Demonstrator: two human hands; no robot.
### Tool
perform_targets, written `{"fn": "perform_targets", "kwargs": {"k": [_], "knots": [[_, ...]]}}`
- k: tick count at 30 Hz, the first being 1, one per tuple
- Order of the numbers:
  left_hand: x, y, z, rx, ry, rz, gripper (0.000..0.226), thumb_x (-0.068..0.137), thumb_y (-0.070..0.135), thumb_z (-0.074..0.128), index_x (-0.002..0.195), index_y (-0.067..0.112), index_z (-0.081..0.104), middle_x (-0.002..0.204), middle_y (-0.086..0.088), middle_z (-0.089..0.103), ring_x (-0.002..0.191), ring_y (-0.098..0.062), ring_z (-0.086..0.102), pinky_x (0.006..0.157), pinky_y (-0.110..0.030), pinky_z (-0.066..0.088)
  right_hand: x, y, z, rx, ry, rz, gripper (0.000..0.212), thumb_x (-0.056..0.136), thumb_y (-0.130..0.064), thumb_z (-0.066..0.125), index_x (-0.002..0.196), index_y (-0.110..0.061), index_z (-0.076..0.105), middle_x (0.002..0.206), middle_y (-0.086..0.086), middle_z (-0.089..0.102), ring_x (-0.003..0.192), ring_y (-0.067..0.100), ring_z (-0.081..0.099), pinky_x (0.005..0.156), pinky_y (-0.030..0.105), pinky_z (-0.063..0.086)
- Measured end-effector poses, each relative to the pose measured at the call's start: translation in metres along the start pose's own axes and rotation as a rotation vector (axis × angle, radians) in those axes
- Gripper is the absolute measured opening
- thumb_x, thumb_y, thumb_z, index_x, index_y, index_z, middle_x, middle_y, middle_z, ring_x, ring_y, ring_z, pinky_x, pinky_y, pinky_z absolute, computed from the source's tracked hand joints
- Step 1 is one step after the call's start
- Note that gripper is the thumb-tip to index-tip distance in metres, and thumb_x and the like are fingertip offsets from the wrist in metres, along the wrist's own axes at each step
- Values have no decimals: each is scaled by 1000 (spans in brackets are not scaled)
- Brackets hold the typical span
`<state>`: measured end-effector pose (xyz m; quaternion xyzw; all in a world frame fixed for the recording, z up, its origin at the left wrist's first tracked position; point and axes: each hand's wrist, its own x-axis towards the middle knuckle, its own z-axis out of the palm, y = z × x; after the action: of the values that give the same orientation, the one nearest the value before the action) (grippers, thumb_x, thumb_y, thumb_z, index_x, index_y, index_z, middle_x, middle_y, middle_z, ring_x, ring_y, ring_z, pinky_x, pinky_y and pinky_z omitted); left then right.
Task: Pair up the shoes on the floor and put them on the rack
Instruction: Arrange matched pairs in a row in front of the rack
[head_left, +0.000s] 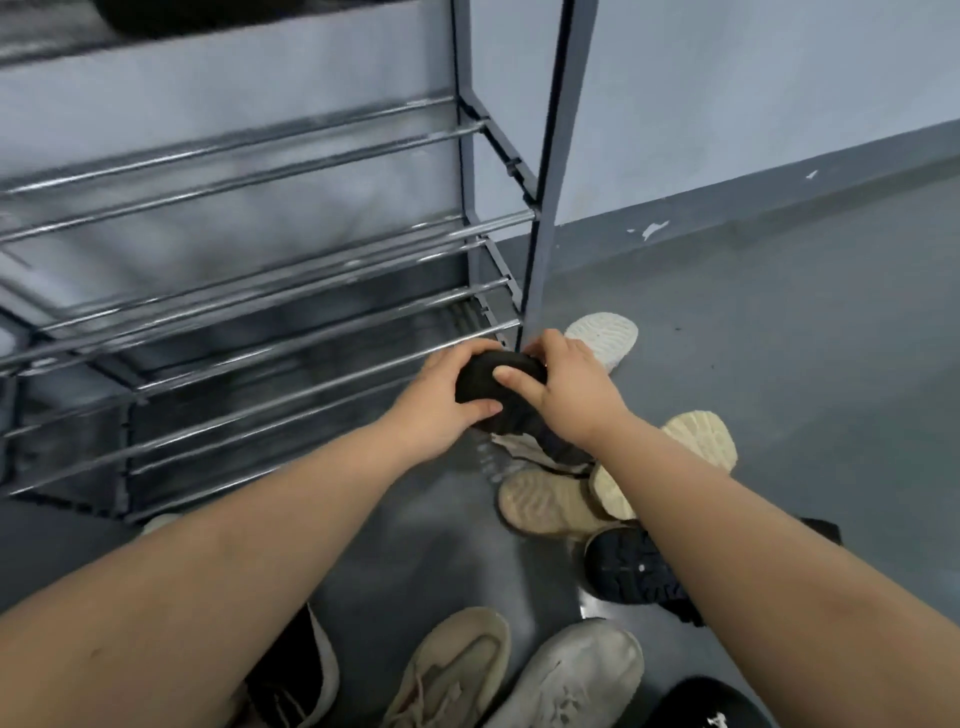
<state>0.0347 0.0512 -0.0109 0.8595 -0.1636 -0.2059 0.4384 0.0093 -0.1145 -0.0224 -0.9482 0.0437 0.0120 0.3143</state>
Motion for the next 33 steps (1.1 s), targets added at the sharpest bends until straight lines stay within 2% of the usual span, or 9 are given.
{"fn": "perform_targets", "kwargs": {"k": [3,11,14,17,20,23,28,31,33], "knots": [[-50,-6,-42,-61,5,15,57,78,14,73,115,48,47,129,3,55,119,-18,53,103,-43,44,-20,-48,12,95,-46,-26,50,84,-55,59,109,-13,53,107,7,62,103,26,54,86,34,41],[-142,-31,-100,-63,192,7,57,78,11,72,124,38,53,125,-2,57,117,-18,55,103,-43,44,-62,-148,35,132,-184,-58,52,86,-56,55,120,-16,52,116,5,63,110,23,56,91,36,45],[-165,-29,-113,-43,312,-11,57,80,15,71,129,36,51,117,-2,52,114,-18,52,104,-32,41,-77,-176,34,155,-120,-62,55,89,-52,52,128,-14,51,126,7,57,118,23,52,100,37,41],[-186,-25,-121,-43,418,6,57,81,16,70,130,38,50,114,1,49,112,-15,49,96,-21,35,-88,-199,40,263,12,90,64,88,-60,48,128,-10,53,126,8,58,119,23,53,103,37,40],[-200,-22,-119,4,438,52,58,81,15,70,130,39,50,112,5,47,109,-12,48,94,-17,32,-93,-221,45,570,22,436,79,75,-72,54,122,-8,55,116,10,63,104,25,60,98,41,47],[-209,-22,-106,-26,493,41,58,81,13,69,130,39,51,111,9,45,110,-11,48,93,-14,31,-106,-229,47,1011,-163,779,56,82,-62,57,111,-13,56,96,7,58,88,23,55,88,44,49],[-220,-33,-95,71,347,124,69,80,7,66,135,44,44,112,12,41,114,-8,46,96,-14,32,-120,-216,61,1345,-365,788,54,84,-58,58,114,-13,63,103,9,66,91,23,62,77,35,54],[-226,-39,-99,24,242,147,84,76,21,75,142,43,28,122,9,41,122,-6,42,105,-21,33,-125,-208,70,1421,-390,771,39,88,-44,58,106,-11,65,93,12,70,85,25,65,68,32,55],[-225,-47,-100,-150,260,57,93,70,37,79,145,40,25,130,8,38,128,-4,38,109,-27,33,-128,-203,74,1461,-419,751,33,88,-37,56,103,-8,64,95,15,68,87,27,63,77,36,53]]}}
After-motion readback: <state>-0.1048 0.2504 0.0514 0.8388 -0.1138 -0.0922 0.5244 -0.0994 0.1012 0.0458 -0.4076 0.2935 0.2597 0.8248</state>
